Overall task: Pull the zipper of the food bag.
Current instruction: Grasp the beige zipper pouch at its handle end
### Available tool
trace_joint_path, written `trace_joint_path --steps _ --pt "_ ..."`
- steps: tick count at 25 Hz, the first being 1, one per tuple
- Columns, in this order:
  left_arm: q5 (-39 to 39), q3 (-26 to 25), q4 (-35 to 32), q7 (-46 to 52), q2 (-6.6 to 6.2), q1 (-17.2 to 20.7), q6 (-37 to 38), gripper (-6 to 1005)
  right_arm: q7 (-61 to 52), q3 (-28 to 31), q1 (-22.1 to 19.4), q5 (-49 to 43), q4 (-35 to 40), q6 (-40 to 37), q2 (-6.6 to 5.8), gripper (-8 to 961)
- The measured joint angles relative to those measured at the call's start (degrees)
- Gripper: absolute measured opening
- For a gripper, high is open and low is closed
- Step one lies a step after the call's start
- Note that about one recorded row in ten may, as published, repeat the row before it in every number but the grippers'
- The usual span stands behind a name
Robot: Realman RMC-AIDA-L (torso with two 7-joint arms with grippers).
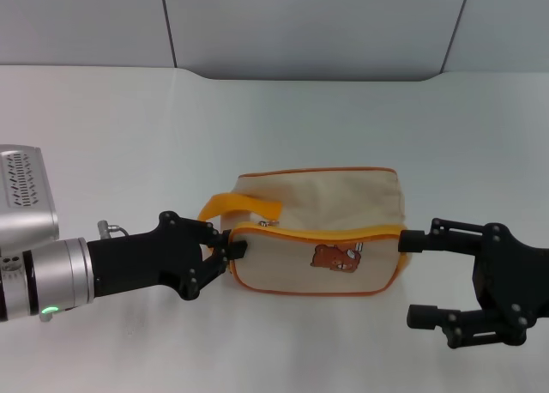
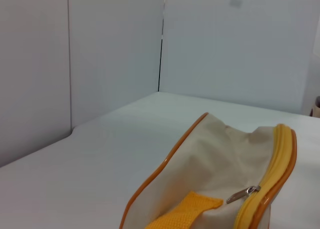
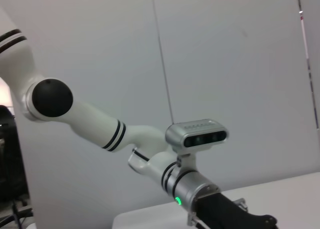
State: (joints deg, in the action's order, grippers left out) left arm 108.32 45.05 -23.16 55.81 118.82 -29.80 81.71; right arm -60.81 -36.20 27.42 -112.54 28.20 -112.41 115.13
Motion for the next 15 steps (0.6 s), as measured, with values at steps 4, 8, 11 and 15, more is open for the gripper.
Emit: trace_joint_path --steps 4,8,11,15 --pt "-0.7 -0.1 -0.1 0.0 0.00 -0.2 0.8 113 0.0 2.0 0.0 0.0 0.0 0.6 0.11 825" --pt "-3.7 -0.1 -0.2 0.0 -0.13 -0.2 2.5 107 0.7 7.6 0.2 0.1 0.0 2.2 1.20 824" --pt "-5.9 -0.1 -1.0 0.0 -0.26 -0.4 4.5 103 4.2 13.6 0.8 0.2 0.1 4.1 2.55 824" --pt "-8.6 -0.1 -2.6 -0.1 -0.30 -1.1 6.9 100 12.6 16.3 2.1 1.6 -1.2 9.6 4.02 824"
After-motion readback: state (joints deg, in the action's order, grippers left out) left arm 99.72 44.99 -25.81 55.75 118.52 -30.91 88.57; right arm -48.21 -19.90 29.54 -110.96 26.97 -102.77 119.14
